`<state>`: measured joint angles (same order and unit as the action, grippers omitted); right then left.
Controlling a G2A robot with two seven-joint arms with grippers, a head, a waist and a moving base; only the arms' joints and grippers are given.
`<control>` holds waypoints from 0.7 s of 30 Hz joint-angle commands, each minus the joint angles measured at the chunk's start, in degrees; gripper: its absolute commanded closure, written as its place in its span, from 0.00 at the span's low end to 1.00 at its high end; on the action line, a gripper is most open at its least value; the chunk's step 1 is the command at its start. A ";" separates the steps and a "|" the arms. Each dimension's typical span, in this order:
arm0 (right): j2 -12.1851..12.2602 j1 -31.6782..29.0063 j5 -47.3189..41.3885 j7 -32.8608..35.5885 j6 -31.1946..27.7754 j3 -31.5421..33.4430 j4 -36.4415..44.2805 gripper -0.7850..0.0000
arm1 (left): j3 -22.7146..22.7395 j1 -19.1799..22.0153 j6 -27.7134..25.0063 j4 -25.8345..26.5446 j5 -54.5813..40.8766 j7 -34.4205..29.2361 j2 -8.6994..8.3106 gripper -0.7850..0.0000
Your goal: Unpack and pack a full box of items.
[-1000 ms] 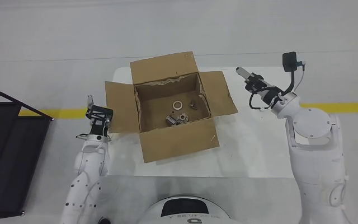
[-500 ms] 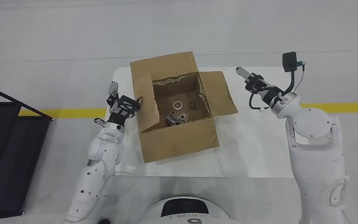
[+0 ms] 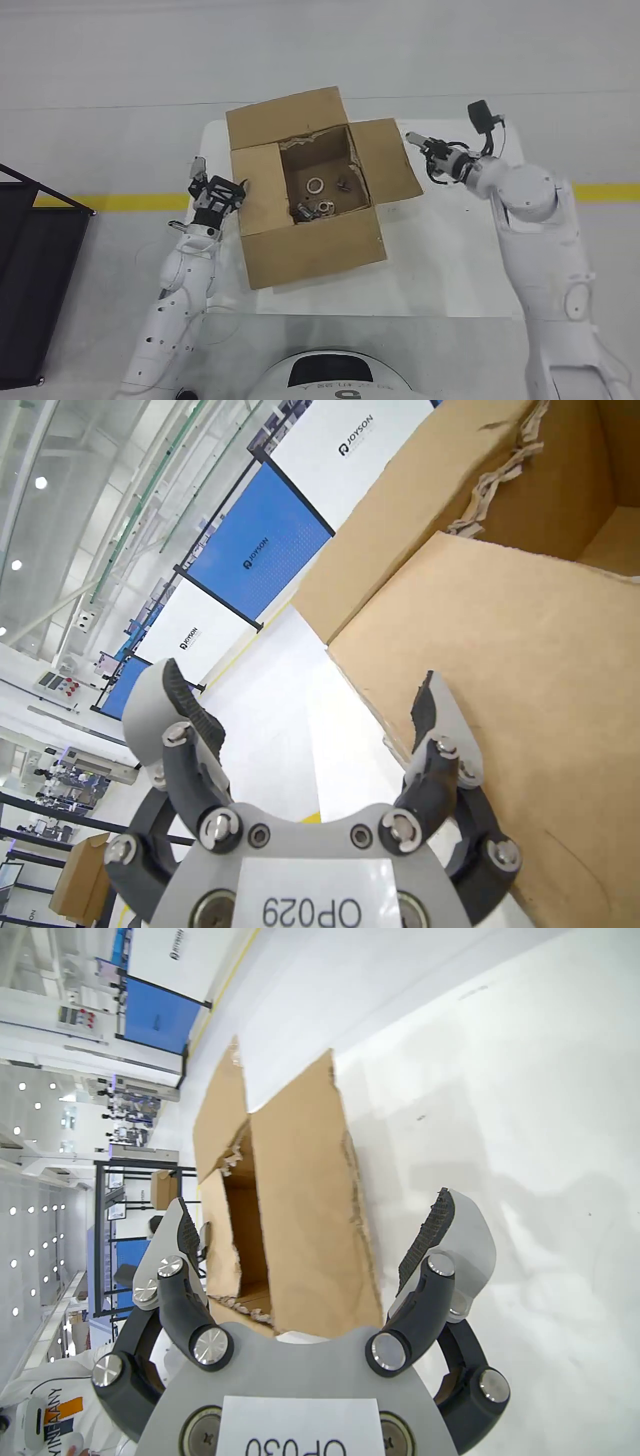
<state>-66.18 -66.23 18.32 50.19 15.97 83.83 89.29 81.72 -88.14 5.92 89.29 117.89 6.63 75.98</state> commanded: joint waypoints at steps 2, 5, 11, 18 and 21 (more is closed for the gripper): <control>-0.22 3.32 -0.33 1.94 -0.26 -2.61 -4.37 0.00 | 0.56 -0.35 0.11 1.55 -1.24 0.11 -0.04 0.00; -0.38 4.97 -3.41 3.24 -1.53 -3.19 -6.33 0.00 | 1.18 -0.85 0.50 4.06 -3.43 0.76 -0.02 0.00; -0.33 7.25 -8.45 4.61 -2.81 -2.52 -10.05 0.00 | 3.50 -2.74 1.55 10.11 -9.36 2.53 -0.01 0.00; -0.48 9.37 -1.79 -1.09 0.00 -6.11 -15.18 0.00 | 9.10 -4.44 2.12 9.12 -12.01 2.26 -0.47 0.00; -1.11 11.51 -1.43 -0.65 0.37 -9.57 -19.15 0.00 | 11.05 -4.37 2.58 5.74 -12.38 2.25 -0.64 0.00</control>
<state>-67.08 -55.52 17.29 49.01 16.51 75.36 71.74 92.17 -92.56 8.32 96.39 105.55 8.79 75.39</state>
